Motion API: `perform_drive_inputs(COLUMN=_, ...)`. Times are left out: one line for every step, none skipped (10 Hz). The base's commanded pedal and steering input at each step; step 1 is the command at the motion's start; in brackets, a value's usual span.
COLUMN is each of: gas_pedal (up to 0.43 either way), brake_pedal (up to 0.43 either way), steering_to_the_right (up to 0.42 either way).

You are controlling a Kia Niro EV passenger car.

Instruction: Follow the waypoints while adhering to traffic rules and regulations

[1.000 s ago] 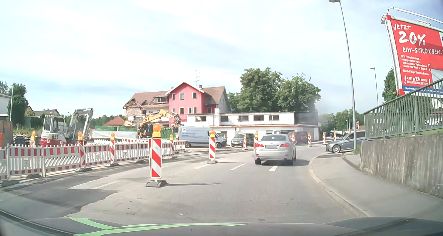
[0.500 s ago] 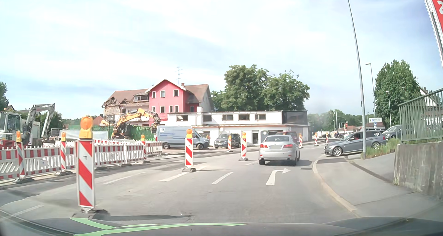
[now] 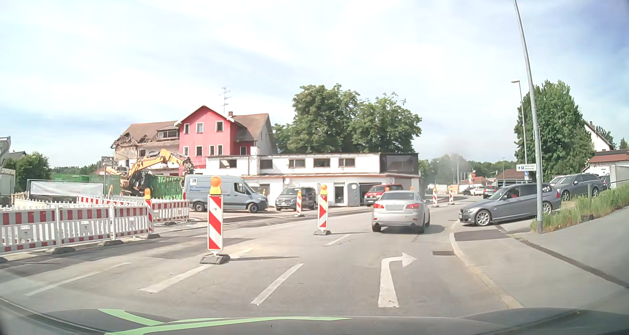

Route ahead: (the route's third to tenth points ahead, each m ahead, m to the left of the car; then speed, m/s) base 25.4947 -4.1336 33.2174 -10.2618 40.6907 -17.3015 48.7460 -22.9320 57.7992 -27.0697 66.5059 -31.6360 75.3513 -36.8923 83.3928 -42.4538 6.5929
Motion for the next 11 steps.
perform_drive_inputs(gas_pedal=0.067, brake_pedal=0.0, steering_to_the_right=0.09)
perform_drive_inputs(gas_pedal=0.067, brake_pedal=0.0, steering_to_the_right=0.09)
perform_drive_inputs(gas_pedal=0.067, brake_pedal=0.0, steering_to_the_right=0.091)
perform_drive_inputs(gas_pedal=0.067, brake_pedal=0.0, steering_to_the_right=0.093)
perform_drive_inputs(gas_pedal=0.067, brake_pedal=0.0, steering_to_the_right=0.094)
perform_drive_inputs(gas_pedal=0.067, brake_pedal=0.0, steering_to_the_right=0.095)
perform_drive_inputs(gas_pedal=0.067, brake_pedal=0.0, steering_to_the_right=0.095)
perform_drive_inputs(gas_pedal=0.067, brake_pedal=0.0, steering_to_the_right=0.095)
perform_drive_inputs(gas_pedal=0.067, brake_pedal=0.0, steering_to_the_right=0.095)
perform_drive_inputs(gas_pedal=0.067, brake_pedal=0.0, steering_to_the_right=0.095)
perform_drive_inputs(gas_pedal=0.067, brake_pedal=0.0, steering_to_the_right=0.095)
